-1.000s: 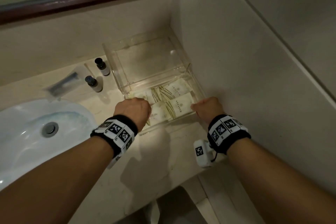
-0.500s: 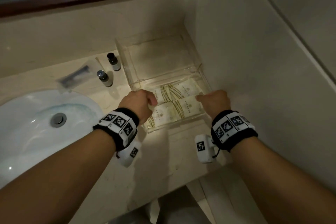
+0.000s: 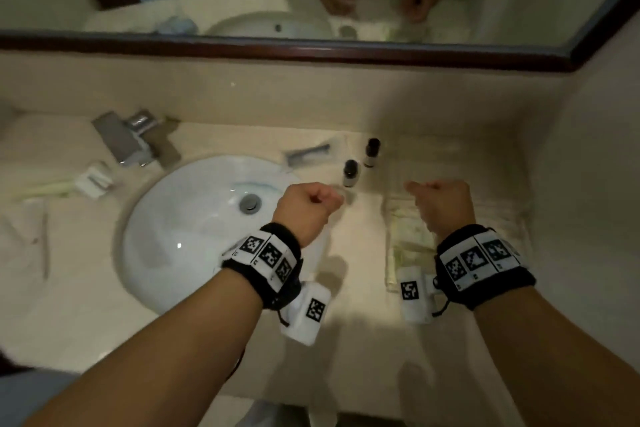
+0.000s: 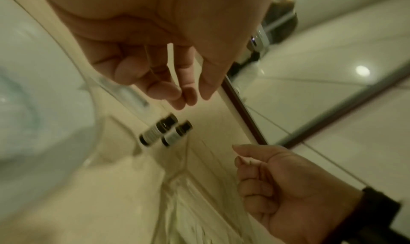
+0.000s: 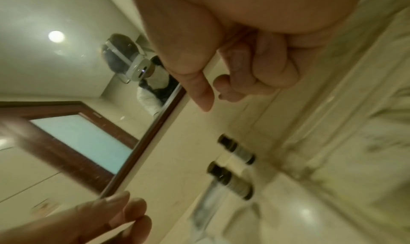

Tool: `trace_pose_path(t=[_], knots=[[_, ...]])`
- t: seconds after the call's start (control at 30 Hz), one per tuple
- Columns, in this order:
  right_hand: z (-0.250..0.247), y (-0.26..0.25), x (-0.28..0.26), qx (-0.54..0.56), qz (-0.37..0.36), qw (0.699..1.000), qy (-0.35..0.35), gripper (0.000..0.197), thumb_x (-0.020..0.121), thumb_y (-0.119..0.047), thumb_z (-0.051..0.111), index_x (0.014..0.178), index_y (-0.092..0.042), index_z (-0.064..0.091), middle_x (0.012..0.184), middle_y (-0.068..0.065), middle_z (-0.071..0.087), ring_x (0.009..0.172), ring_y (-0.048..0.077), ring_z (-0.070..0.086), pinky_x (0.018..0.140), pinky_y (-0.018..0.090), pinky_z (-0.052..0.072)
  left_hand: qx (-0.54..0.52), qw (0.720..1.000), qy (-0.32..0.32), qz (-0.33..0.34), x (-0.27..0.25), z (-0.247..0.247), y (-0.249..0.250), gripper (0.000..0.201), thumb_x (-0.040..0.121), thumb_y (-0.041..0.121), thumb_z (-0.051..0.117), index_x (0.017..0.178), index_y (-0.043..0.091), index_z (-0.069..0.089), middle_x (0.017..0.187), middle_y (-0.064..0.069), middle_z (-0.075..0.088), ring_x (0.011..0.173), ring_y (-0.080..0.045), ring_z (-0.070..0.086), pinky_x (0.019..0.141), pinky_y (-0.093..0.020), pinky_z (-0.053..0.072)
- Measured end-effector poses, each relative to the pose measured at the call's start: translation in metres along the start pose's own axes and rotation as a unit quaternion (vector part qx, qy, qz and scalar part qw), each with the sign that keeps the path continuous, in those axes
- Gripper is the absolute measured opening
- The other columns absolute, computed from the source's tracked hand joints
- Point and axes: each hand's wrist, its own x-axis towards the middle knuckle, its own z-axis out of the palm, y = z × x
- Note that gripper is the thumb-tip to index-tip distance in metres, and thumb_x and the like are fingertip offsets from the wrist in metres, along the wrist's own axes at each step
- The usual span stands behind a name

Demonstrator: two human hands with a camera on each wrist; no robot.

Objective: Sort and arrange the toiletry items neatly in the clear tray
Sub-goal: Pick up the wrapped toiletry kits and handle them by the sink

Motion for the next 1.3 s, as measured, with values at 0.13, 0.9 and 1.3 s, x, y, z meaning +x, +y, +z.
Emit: trace_pose_path(t=[0.13,0.9,1.3], knots=[[0.059,-0.039,-0.009,-0.017,-0.052,0.996,-0.075,0.048,0.079,-0.025,0.071,0.043,-0.02,0.039,0.043,-0.004,0.036,0.048,0.019,0.035,0.054,0.028,0.032,-0.04,0.995,0.09,-0.03,-0.014,-0.066,-0.012,0.014,0.09,0.014,0.069,0.082,0.004,0.075,0.083,-0.008,0.071,0.057,-0.01,0.055,0.052,-0.011,0.047],[0.461,-0.121,-0.184,-0.178,-0.152,0.927,-0.292,0.039,0.082,-0.027,0.074,0.052,-0.016,0.052,0.051,-0.001,0.053,0.052,0.016,0.05,0.061,0.026,0.041,-0.127,0.902,0.342,-0.231,-0.041,-0.413,-0.243,0.012,0.085,0.027,0.071,0.073,0.026,0.073,0.074,0.002,0.071,0.079,-0.025,0.068,0.078,-0.034,0.058],[0.594,-0.107,-0.232,-0.387,-0.135,0.829,-0.38,0.044,0.082,-0.048,0.072,0.065,-0.008,0.062,0.061,0.007,0.064,0.059,0.026,0.062,0.059,0.031,0.049,-0.069,0.874,0.338,-0.343,-0.012,-0.478,-0.306,0.033,0.077,0.047,0.072,0.102,0.025,0.067,0.103,-0.004,0.072,0.097,-0.028,0.067,0.084,-0.031,0.053]])
